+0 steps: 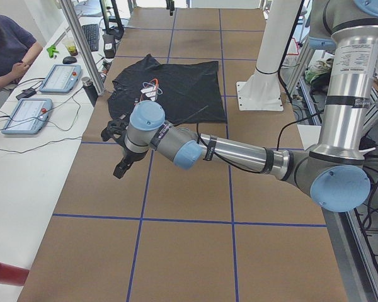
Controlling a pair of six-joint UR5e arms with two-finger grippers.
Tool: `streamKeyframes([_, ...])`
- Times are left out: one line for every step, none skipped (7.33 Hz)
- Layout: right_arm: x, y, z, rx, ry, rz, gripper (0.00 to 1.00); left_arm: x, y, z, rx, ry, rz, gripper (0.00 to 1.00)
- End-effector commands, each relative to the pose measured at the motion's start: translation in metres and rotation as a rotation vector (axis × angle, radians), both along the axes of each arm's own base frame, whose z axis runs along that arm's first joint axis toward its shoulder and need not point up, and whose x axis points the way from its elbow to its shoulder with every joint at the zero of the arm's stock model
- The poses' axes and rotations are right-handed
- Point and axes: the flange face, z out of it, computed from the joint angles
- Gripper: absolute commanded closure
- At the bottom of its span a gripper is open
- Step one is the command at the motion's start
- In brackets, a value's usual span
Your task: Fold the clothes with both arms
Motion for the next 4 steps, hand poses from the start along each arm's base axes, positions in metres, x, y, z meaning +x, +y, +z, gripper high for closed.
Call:
streamKeyframes([-0.072,-0.064,-0.005,-0.015,-0.039,0.019,0.0,0.047,-0.009,-0.008,-0.031,0.094,-0.026,0.0])
streamKeyframes([-0.102,-0.089,0.007,-0.012,-0.052,0.013,0.0,0.07,-0.009,-0.011,-0.028,0.109,0.003,0.0])
streamKeyframes([-0.131,-0.11,0.002,-0.015,-0.075,0.023,0.0,0.084,-0.011,-0.014,-0.038,0.117,0.016,0.0])
streamKeyframes([-0.164,-0.117,-0.014,-0.028,-0.104,0.036,0.0,0.09,-0.014,-0.02,-0.045,0.128,0.014,0.0])
